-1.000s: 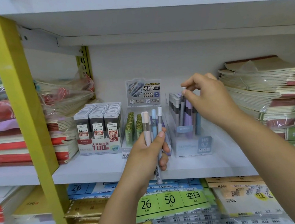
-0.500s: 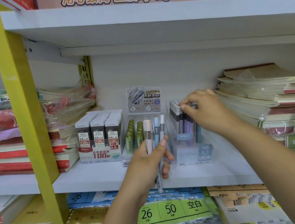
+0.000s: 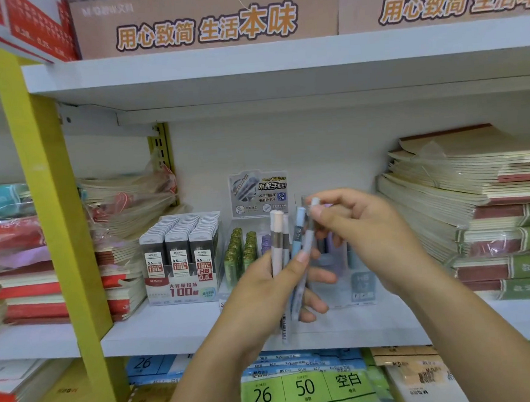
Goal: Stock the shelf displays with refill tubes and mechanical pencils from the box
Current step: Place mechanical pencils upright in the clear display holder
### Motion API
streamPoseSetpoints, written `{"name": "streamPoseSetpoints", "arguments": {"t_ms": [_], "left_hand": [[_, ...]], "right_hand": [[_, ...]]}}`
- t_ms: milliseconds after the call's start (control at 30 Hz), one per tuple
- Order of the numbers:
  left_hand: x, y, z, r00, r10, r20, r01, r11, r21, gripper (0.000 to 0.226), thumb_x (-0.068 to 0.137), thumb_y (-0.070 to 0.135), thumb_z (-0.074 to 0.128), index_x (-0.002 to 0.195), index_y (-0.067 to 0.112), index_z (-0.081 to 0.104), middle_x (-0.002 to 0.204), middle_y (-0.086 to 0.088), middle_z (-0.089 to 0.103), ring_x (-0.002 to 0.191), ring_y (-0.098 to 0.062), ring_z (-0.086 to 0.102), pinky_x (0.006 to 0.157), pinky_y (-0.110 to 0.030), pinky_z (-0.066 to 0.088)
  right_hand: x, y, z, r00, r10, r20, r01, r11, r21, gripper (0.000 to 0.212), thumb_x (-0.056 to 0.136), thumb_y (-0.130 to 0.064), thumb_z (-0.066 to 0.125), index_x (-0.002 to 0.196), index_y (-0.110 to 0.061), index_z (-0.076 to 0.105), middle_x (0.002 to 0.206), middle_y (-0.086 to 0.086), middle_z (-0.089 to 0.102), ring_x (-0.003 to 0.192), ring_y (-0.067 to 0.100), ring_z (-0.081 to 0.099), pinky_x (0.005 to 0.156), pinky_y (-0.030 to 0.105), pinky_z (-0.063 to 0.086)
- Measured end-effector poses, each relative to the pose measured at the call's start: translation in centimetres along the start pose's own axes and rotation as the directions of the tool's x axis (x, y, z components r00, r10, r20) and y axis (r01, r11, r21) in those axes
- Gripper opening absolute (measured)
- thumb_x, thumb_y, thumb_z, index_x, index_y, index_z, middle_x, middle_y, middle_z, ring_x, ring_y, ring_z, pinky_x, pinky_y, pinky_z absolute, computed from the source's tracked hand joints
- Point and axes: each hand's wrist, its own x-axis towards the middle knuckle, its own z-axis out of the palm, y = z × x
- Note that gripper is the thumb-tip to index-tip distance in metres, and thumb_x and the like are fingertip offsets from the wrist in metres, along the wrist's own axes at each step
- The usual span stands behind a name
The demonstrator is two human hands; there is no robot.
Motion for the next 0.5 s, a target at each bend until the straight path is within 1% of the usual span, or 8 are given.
{"name": "streamPoseSetpoints", "arguments": {"t_ms": [67, 100, 133, 200, 267, 333, 400, 500], "left_hand": [[0.0, -0.5, -0.1, 0.999, -0.024, -0.034, 0.023, 1.0, -0.019, 0.044, 0.085, 0.049, 0.056, 0.116, 0.019, 0.06, 0.094, -0.008, 0.077, 0.057, -0.016, 0.065, 0.058, -0.029, 0.055], [0.1, -0.8, -0.2, 0.997, -0.029, -0.073, 0.029, 1.0, -0.005, 0.044, 0.084, 0.051, 0.055, 0.115, 0.02, 0.061, 0.089, -0.007, 0.077, 0.052, -0.014, 0.06, 0.06, -0.033, 0.054], [0.2, -1.0, -0.4, 0.993, -0.031, -0.112, 0.032, 0.999, 0.005, 0.043, 0.083, 0.052, 0.055, 0.113, 0.023, 0.063, 0.083, -0.004, 0.075, 0.047, -0.013, 0.052, 0.061, -0.035, 0.052], [0.4, -1.2, -0.9, 0.986, -0.035, -0.163, 0.031, 0.999, -0.024, 0.041, 0.082, 0.054, 0.055, 0.108, 0.026, 0.067, 0.07, 0.0, 0.064, 0.044, -0.011, 0.039, 0.05, -0.03, 0.042], [0.5, -1.3, -1.1, 0.982, -0.049, -0.182, 0.034, 0.996, -0.082, 0.038, 0.085, 0.053, 0.054, 0.106, 0.024, 0.067, 0.064, 0.002, 0.054, 0.043, -0.01, 0.032, 0.043, -0.023, 0.032], [0.5, -1.3, -1.1, 0.981, -0.07, -0.183, 0.049, 0.992, -0.119, 0.033, 0.094, 0.048, 0.052, 0.106, 0.021, 0.066, 0.062, 0.003, 0.05, 0.042, -0.009, 0.031, 0.04, -0.021, 0.029], [0.5, -1.4, -1.0, 0.979, -0.095, -0.178, 0.066, 0.985, -0.162, 0.028, 0.1, 0.04, 0.05, 0.108, 0.018, 0.067, 0.061, 0.002, 0.05, 0.041, -0.01, 0.031, 0.039, -0.021, 0.029], [0.4, -1.4, -0.9, 0.979, -0.104, -0.173, 0.063, 0.972, -0.226, 0.025, 0.103, 0.026, 0.048, 0.111, 0.016, 0.069, 0.062, 0.0, 0.052, 0.041, -0.011, 0.031, 0.039, -0.021, 0.03]], "right_hand": [[0.4, -0.3, -1.1, 0.968, -0.128, -0.218, 0.127, 0.992, -0.019, 0.009, 0.094, -0.017, 0.06, 0.094, -0.025, 0.063, 0.07, -0.008, 0.07, 0.061, 0.005, 0.062, 0.054, 0.016, 0.046], [0.6, -0.5, -1.8, 0.93, -0.221, -0.294, 0.21, 0.975, -0.069, 0.009, 0.095, -0.021, 0.058, 0.094, -0.03, 0.06, 0.075, -0.008, 0.071, 0.067, 0.005, 0.065, 0.058, 0.017, 0.047], [0.7, -0.7, -2.5, 0.898, -0.31, -0.312, 0.28, 0.95, -0.14, 0.01, 0.095, -0.025, 0.056, 0.095, -0.034, 0.057, 0.081, -0.009, 0.071, 0.074, 0.006, 0.066, 0.063, 0.019, 0.048], [0.7, -0.6, -3.2, 0.884, -0.409, -0.225, 0.342, 0.896, -0.283, 0.011, 0.092, -0.032, 0.055, 0.095, -0.042, 0.055, 0.086, -0.01, 0.071, 0.082, 0.007, 0.065, 0.07, 0.022, 0.049], [0.8, 0.4, -3.0, 0.906, -0.407, -0.114, 0.32, 0.837, -0.443, 0.012, 0.092, -0.031, 0.058, 0.095, -0.042, 0.055, 0.086, -0.01, 0.069, 0.078, 0.006, 0.062, 0.067, 0.013, 0.044], [1.0, 1.6, -2.3, 0.931, -0.363, -0.045, 0.275, 0.777, -0.566, 0.013, 0.092, -0.026, 0.059, 0.097, -0.037, 0.056, 0.089, -0.009, 0.066, 0.077, 0.005, 0.059, 0.064, 0.008, 0.038], [1.1, 2.5, -1.7, 0.949, -0.316, -0.01, 0.246, 0.757, -0.606, 0.012, 0.091, -0.024, 0.06, 0.099, -0.033, 0.058, 0.093, -0.004, 0.063, 0.08, 0.004, 0.058, 0.068, 0.009, 0.039], [1.2, 2.9, -1.3, 0.953, -0.302, -0.006, 0.238, 0.763, -0.601, 0.012, 0.09, -0.025, 0.06, 0.1, -0.031, 0.06, 0.093, -0.003, 0.064, 0.083, 0.008, 0.06, 0.074, 0.021, 0.045]]}}
